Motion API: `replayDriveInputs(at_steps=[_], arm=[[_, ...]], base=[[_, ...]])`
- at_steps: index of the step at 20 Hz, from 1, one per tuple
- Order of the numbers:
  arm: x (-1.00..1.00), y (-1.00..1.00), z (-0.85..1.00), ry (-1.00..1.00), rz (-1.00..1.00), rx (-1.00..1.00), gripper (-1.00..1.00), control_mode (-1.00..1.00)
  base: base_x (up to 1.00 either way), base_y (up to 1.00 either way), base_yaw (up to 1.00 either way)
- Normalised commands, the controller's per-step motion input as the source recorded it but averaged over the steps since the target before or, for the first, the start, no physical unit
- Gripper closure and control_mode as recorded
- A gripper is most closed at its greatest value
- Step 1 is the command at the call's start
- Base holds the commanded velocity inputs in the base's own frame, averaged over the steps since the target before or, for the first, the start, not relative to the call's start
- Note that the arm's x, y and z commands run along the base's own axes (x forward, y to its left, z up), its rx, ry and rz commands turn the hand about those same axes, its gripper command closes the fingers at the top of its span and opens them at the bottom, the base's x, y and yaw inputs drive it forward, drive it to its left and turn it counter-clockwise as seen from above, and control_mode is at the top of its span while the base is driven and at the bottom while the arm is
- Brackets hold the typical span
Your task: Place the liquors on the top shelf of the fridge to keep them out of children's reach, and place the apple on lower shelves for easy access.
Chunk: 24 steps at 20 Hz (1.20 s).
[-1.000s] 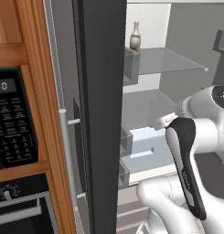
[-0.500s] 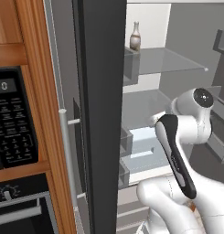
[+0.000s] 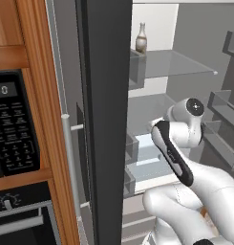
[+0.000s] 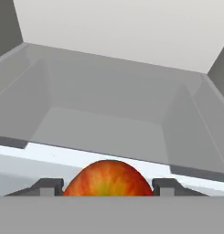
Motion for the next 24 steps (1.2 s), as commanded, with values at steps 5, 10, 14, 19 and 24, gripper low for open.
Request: replayDriveInputs(at_steps=[5, 10, 14, 19, 24], arm=[[0.76, -0.24, -0.03, 0.04, 0.0, 0.05, 1.0, -1.0], [0.66, -0.04, -0.18, 0.02, 0.0, 0.01, 1.0, -1.0], [0.58, 0.0, -0.18, 0.0, 0.01, 0.0, -1.0, -1.0], [0.25, 0.0, -0.02, -0.04, 0.03, 0.0, -1.0, -1.0], [-0.02, 0.0, 0.04, -0.07, 0.03, -0.01, -1.0, -1.0]], base=[[0.0, 0.0, 0.0], [0.0, 0.0, 0.0], [0.0, 0.0, 0.0], [0.0, 0.0, 0.0], [0.0, 0.0, 0.0]])
